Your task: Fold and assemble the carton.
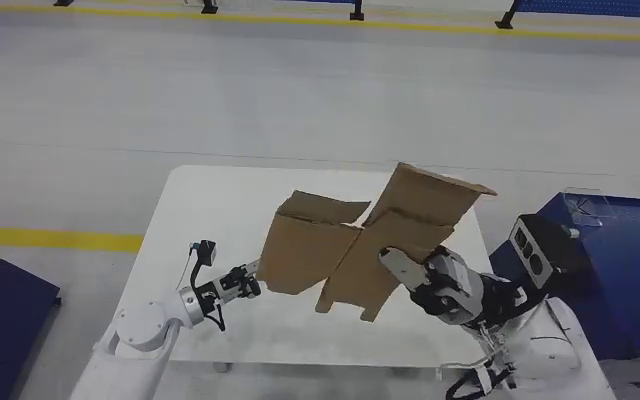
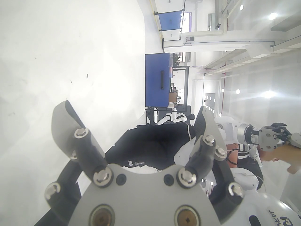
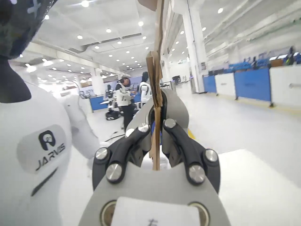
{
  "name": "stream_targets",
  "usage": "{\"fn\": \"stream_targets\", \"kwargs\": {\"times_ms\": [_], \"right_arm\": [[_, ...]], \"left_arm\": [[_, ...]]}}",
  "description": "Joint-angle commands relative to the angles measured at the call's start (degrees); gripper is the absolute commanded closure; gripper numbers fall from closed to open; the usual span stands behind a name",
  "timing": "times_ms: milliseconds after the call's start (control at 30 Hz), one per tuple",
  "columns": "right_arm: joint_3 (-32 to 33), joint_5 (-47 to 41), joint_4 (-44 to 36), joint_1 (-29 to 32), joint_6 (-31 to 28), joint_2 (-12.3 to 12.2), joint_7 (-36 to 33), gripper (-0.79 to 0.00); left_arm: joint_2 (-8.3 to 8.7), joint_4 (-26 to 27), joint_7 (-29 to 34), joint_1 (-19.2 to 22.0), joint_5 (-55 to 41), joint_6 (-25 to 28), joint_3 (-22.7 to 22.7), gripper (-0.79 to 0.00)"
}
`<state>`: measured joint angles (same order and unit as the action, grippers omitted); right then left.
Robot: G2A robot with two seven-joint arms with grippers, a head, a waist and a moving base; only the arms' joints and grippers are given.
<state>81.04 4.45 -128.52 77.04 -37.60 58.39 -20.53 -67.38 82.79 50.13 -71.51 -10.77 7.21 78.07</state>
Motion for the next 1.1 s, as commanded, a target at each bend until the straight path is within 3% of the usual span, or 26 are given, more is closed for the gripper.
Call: {"fn": "stream_targets", "kwargs": {"times_ms": [0, 400, 500, 600, 733, 933, 1067], "right_arm": [[0.9, -3.3, -0.1, 0.8, -0.1, -0.2, -3.3, 0.000], [2.0, -5.5, -0.7, 1.6, -1.5, -0.5, -5.7, 0.000], [2.3, -9.6, -1.6, 1.9, -0.4, -0.1, -0.8, 0.000], [0.7, -28.7, -3.0, 2.4, 5.5, 0.3, 4.6, 0.000], [-1.2, -66.2, -4.1, 1.7, 19.5, 0.7, 5.8, 0.000], [-3.6, -115.4, -3.1, 3.9, 56.6, 0.6, 2.5, 0.000], [-4.0, -136.4, -4.5, 7.4, 72.7, 0.3, 3.3, 0.000]], "left_arm": [[0.00, 0.0, 0.0, 0.0, 0.0, 0.0, 0.0, -0.785], [0.00, 0.0, 0.0, 0.0, 0.0, 0.0, 0.0, -0.785], [0.00, 0.0, 0.0, 0.0, 0.0, 0.0, 0.0, -0.785], [0.00, 0.0, 0.0, 0.0, 0.0, 0.0, 0.0, -0.785], [0.00, 0.0, 0.0, 0.0, 0.0, 0.0, 0.0, -0.785], [0.00, 0.0, 0.0, 0.0, 0.0, 0.0, 0.0, -0.785], [0.00, 0.0, 0.0, 0.0, 0.0, 0.0, 0.0, -0.785]]}}
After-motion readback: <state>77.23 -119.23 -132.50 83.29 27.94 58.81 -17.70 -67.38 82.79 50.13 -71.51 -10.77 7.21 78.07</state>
